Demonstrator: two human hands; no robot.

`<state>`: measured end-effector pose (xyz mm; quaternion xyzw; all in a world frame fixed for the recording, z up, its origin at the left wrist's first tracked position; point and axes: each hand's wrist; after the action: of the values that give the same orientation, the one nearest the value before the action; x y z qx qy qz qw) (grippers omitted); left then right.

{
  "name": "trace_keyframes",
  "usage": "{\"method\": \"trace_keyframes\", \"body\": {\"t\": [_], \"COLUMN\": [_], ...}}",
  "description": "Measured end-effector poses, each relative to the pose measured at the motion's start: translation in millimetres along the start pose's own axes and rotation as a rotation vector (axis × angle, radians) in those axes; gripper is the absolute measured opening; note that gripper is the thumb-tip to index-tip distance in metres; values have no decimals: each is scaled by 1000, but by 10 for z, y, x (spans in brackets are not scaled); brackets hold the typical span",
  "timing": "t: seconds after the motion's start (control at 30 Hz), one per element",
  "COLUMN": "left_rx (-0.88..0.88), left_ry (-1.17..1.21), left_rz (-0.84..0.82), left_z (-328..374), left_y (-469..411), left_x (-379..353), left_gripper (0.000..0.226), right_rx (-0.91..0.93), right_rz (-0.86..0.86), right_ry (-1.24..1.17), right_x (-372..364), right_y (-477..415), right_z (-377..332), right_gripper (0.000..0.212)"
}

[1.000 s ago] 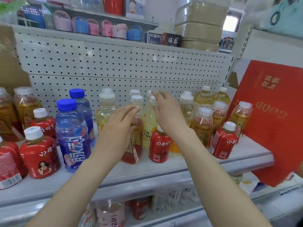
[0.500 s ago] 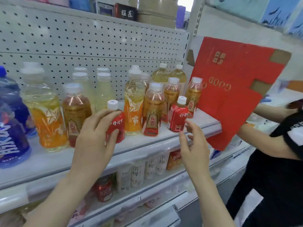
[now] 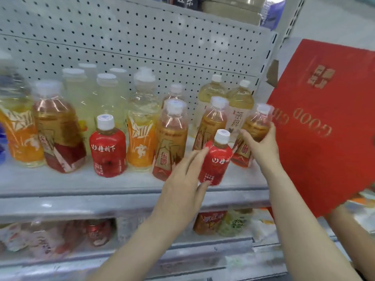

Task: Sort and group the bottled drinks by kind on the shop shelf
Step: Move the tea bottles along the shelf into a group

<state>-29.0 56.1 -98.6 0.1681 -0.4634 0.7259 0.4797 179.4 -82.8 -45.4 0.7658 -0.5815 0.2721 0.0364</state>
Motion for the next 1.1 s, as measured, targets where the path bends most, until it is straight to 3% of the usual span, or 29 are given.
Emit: {"method": "trace_keyframes", "body": {"t": [0.1,0.2,0.53,0.6,0.67,0.77,0.9,1.1], "left_rx": [185,292,243,219,198,262,431,484], "left_ry": [32,55,-71,-123,-164,-115,191,360], "left_rz": [-77,-82,-92,-25,148,378,222,119], "left_z": [29,51,331,317,278,208,114,-90], "left_y": [-148,-296,-978,-1010,-956,-895,-1030,-1177], "left_x": [-201,-304,-849,-885,-871,-782,-672,-527], "left_gripper": [86,90,78,68,61,74,99,84], "right_rx": [47,77,151,153,150,133,135,149], "right_rz": [-9,0,63,54,37,14,-1,-48], "right_ry": [-64,-93,-120,-122,-133,-180,-203,-179], "right_x": [-33,84,568,585,583,529,392,275], "right_y": [-71,-29,285,308,323,333,286,234], "right_z": [109,203,270,264,301,377,390,411], "right_gripper": [67,69,59,58,56,56,67,84]}}
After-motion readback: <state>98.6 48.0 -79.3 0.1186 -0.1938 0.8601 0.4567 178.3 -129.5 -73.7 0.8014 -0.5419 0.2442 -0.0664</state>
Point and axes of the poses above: each hand's wrist, its own y-axis away from the middle knuckle, its own x-axis out of the back of the hand, z = x × y, and after that the axes turned 12 degrees about -z, right-handed
